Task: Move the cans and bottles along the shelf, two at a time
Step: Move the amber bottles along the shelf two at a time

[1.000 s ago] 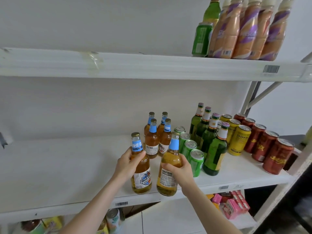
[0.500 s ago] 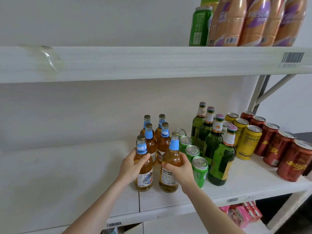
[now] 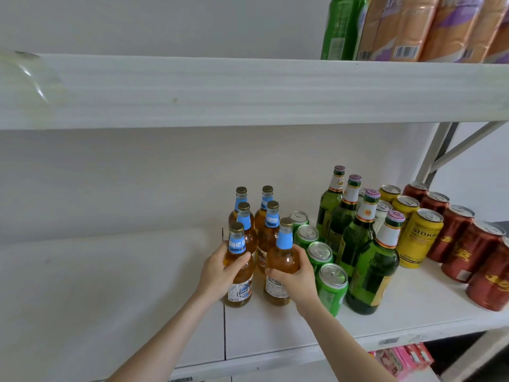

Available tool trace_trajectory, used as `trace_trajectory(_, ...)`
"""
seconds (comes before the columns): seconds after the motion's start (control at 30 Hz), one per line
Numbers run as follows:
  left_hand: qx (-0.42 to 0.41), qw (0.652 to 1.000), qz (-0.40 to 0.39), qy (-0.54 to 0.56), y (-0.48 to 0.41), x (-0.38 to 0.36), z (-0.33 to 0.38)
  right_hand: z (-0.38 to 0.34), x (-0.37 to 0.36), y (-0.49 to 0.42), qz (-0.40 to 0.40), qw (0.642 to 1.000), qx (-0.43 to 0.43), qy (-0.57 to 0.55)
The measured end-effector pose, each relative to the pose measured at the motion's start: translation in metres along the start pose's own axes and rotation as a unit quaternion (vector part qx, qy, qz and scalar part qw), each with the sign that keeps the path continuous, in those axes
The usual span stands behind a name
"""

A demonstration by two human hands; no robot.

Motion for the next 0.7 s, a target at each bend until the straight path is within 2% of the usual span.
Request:
trace_trajectory(0.17,-0.011,1.000,0.016,0.010,0.000,-0.007,-0.001,0.004,0.001,-0.002,-0.034,0.999,0.014,0.010)
trace_trajectory(0.3,0.012,0.999,0.035,0.036,0.005,-0.010,-0.008,0.003,0.004,0.004,-0.052,0.998,0.023,0.001)
trace_trajectory(0.47,0.052,0.993,-0.008,0.108,0.030,-0.019,-0.040,0.014,0.008,0.028,-0.045,0.998,0.034,-0.001)
trace_trajectory(0.6,0.085,0.996,0.001,0.032,0.052,-0.034,-0.075,0.029,0.012,0.034,-0.034,0.999,0.032,0.019)
trace_trajectory(0.7,0.095,0.994,0.046,-0.022,0.055,-0.043,-0.081,0.035,0.012,0.031,-0.010,0.999,0.035,0.028)
Point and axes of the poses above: each hand's wrist, its own y-axis away from the middle knuckle, its own x-axis out of the back of the hand, z = x × y, the point moved 2 cm from there along -y, towards the middle knuckle, and after that the axes turned 14 degrees about -y, right-handed, at the moved point
